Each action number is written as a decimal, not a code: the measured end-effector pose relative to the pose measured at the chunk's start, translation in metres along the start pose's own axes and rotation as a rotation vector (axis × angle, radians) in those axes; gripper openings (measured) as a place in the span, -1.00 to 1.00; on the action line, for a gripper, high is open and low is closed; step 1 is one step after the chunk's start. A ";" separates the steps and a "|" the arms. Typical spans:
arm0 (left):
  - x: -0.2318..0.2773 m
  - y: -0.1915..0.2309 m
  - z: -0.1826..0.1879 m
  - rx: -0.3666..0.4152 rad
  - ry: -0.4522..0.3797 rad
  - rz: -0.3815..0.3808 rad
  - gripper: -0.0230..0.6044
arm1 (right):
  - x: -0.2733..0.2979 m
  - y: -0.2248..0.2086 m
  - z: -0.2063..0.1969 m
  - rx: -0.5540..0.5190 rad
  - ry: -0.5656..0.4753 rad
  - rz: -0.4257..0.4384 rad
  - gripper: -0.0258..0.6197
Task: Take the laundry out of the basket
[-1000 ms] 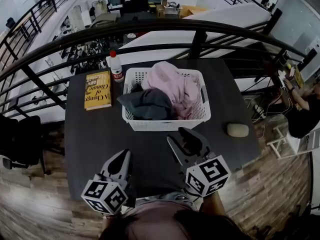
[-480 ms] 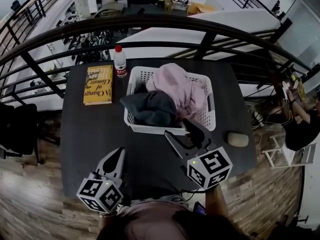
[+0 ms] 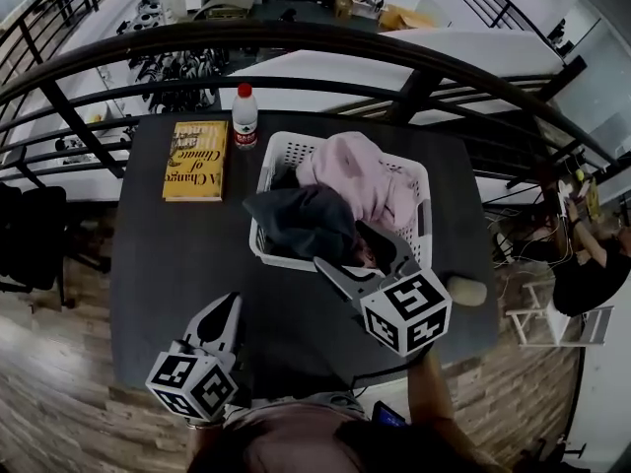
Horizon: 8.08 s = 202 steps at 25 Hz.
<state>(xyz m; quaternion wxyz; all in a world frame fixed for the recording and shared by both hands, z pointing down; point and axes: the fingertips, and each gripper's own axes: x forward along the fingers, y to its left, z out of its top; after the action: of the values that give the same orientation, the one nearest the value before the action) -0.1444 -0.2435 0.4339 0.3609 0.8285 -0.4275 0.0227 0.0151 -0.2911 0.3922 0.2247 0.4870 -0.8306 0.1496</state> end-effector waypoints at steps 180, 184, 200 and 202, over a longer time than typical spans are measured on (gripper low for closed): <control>-0.042 -0.246 -0.174 0.127 0.130 -0.281 -0.93 | -0.451 -0.138 -0.054 0.237 -0.313 -0.507 -0.75; -0.031 -0.262 -0.180 0.127 0.129 -0.264 -0.93 | -0.442 -0.157 -0.075 0.253 -0.273 -0.475 -0.75; -0.009 -0.297 -0.201 0.119 0.092 -0.177 -0.93 | -0.418 -0.220 -0.128 0.328 -0.227 -0.384 -0.75; -0.007 -0.300 -0.203 0.117 0.087 -0.166 -0.93 | -0.416 -0.229 -0.133 0.328 -0.221 -0.392 -0.75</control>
<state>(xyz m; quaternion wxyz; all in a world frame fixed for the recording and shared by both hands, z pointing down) 0.1237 -0.0016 0.4082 0.3307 0.8790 -0.3394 0.0535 0.4226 -0.0302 0.2966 0.0756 0.6818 -0.7045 0.1818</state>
